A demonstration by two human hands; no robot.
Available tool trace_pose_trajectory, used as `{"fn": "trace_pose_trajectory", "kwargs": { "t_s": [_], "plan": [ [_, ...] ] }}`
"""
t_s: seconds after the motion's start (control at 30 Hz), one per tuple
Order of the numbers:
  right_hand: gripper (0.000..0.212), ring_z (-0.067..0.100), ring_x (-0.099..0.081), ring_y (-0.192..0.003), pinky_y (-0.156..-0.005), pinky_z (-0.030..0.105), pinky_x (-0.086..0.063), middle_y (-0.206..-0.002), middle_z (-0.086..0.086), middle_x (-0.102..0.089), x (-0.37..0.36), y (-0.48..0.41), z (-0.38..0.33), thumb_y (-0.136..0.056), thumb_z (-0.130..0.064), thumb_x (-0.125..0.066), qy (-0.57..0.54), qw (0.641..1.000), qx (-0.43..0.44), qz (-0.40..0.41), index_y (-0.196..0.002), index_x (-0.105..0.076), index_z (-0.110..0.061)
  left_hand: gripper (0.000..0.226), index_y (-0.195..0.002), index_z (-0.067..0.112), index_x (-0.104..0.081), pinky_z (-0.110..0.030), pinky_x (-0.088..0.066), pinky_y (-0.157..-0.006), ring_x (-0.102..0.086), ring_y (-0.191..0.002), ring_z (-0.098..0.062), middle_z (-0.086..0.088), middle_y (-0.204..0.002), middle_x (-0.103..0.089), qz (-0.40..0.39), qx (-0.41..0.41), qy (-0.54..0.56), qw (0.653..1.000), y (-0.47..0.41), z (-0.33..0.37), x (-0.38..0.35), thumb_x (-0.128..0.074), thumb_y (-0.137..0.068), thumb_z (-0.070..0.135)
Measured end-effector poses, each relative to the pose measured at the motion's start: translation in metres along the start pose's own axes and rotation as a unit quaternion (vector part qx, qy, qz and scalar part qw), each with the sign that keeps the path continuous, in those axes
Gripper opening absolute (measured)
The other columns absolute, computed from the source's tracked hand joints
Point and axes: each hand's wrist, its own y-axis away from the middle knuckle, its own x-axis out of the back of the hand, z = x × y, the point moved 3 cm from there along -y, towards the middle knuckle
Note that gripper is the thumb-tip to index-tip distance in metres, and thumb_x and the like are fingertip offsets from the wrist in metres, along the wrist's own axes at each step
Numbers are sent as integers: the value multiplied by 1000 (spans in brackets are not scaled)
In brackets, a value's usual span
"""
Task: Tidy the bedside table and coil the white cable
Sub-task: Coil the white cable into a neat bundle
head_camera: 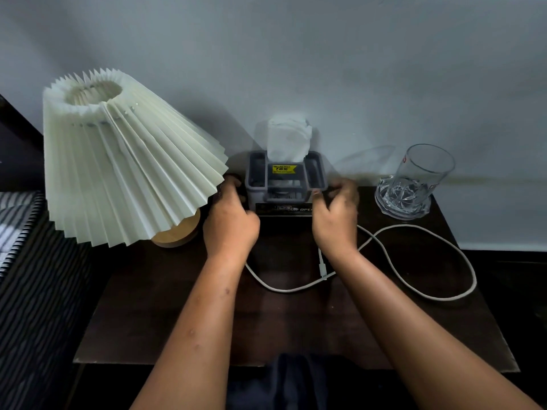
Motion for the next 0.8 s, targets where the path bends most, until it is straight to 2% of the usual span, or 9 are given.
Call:
{"fn": "trace_pose_trajectory", "kwargs": {
  "t_s": [0.1, 0.17, 0.23, 0.33, 0.47, 0.53, 0.67, 0.73, 0.8],
  "plan": [
    [7, 29, -60, -88, -77, 35, -47, -90, 10, -62, -10, 18, -6, -84, -19, -60, 68, 983, 14, -168, -89, -54, -19, 33, -106, 14, -46, -37, -44, -80, -57, -101, -33, -10, -106, -63, -45, 31, -5, 999, -1, -8, 2, -47, -76, 3],
    [11, 26, -63, -86, -74, 34, -50, -87, 3, -66, -20, 37, -9, -82, -32, -64, 166, 934, 48, -311, -84, -59, -23, 24, -92, 16, -51, -35, -45, -76, -58, -96, -32, -9, -100, -63, -78, 35, -31, 996, 0, -11, 4, -46, -74, 1],
    [27, 26, -63, -92, -74, 33, -49, -96, 2, -68, -27, 57, -8, -75, -48, -67, 275, 872, 97, -393, -88, -60, -25, 26, -79, 22, -56, -34, -47, -73, -58, -91, -29, -8, -96, -61, -133, 34, -73, 988, 3, -13, 4, -44, -74, -1],
    [39, 28, -58, -104, -78, 35, -45, -110, 6, -63, -29, 79, -3, -73, -52, -69, 371, 807, 146, -435, -95, -60, -21, 34, -77, 26, -60, -31, -49, -77, -58, -94, -25, -6, -103, -62, -231, -2, -127, 965, 10, -12, 1, -43, -76, -4],
    [36, 36, -51, -115, -86, 42, -44, -122, 13, -55, -18, 93, 0, -92, -38, -51, 413, 786, 184, -422, -113, -54, -9, 38, -93, 21, -67, -28, -47, -83, -56, -100, -20, -5, -115, -60, -300, -38, -177, 937, 23, -8, 2, -45, -79, -6],
    [32, 38, -54, -113, -83, 44, -43, -123, 16, -55, -3, 93, 0, -96, -34, -40, 411, 799, 178, -400, -115, -46, -8, 38, -98, 21, -69, -27, -44, -92, -53, -111, -22, -6, -121, -54, -334, -47, -175, 925, 32, -7, 4, -50, -77, -4],
    [21, 44, -59, -97, -70, 42, -39, -110, 21, -62, 40, 82, -11, -98, -33, -34, 326, 876, 134, -330, -103, -38, -13, 19, -99, 15, -70, -27, -38, -100, -50, -115, -22, -7, -118, -51, -341, -96, -73, 932, 46, 3, 7, -64, -81, 12],
    [18, 41, -58, -88, -70, 42, -43, -97, 16, -64, 64, 80, -18, -98, -33, -37, 261, 919, 149, -255, -97, -38, -15, 10, -86, 14, -69, -28, -40, -97, -54, -107, -19, -4, -112, -55, -300, -134, -8, 945, 55, 18, 11, -62, -86, 20],
    [16, 34, -56, -77, -65, 40, -44, -79, 3, -59, 86, 80, -23, -96, -33, -42, 195, 948, 178, -179, -92, -41, -18, 19, -77, 15, -62, -33, -46, -83, -60, -84, -19, -1, -88, -67, -310, -133, 97, 936, 68, 33, 12, -53, -92, 21]
  ]
}}
